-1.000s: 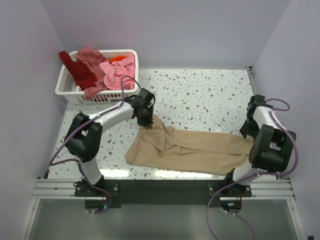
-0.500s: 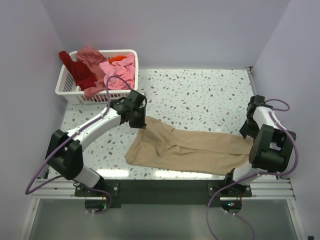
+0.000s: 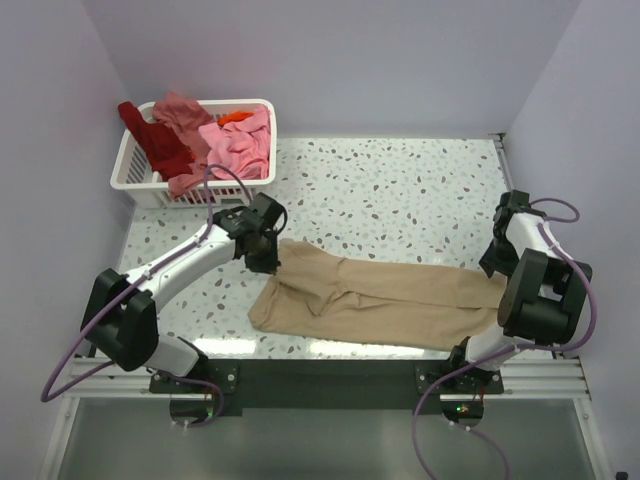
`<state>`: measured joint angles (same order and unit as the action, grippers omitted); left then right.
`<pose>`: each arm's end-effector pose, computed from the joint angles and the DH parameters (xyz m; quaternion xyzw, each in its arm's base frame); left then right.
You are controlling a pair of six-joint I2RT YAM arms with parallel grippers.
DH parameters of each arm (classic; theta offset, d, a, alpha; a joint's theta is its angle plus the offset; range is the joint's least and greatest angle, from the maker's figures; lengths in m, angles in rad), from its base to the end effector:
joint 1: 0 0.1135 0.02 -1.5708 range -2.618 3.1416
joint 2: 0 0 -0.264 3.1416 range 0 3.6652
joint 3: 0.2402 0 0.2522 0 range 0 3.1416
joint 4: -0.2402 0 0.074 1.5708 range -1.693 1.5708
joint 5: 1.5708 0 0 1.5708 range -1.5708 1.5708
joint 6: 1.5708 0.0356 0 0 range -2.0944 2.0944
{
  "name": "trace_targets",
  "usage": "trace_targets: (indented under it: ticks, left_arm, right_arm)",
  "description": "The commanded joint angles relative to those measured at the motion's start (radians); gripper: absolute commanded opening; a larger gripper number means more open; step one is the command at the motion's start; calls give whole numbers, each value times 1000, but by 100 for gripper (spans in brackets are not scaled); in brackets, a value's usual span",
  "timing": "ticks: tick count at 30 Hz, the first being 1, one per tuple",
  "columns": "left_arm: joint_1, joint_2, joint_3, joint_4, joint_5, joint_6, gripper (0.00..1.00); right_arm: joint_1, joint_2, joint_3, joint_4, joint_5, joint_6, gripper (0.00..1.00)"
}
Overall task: Fold and stack the t-shirts
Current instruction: Fold the tshirt
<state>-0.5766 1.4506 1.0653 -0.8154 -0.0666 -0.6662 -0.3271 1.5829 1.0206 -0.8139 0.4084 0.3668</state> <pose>0.2339 -0.1493 0.2370 -0.0501 0.9811 -0.0805 0.1686 0.2635 -0.1043 0.1930 0.3499 0.9098 -0.1999 0.0991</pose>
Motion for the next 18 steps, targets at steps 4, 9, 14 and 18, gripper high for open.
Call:
trace_targets:
  ticks: [4,9,14,18]
  left_arm:
    - [9,31,77,16,-7,-6,55]
    - [63,123,200,67,17,4,68]
    - [126,236,228,174,59,-13,68]
    - [129,312,257,202,93,-15,66]
  right_arm:
    - [2,-15,39,5,14,17,54]
    - [2,-34,42,5,6,9,56]
    - [3,-34,39,13,-8,6,56]
    - [2,-37,38,13,-6,3,56]
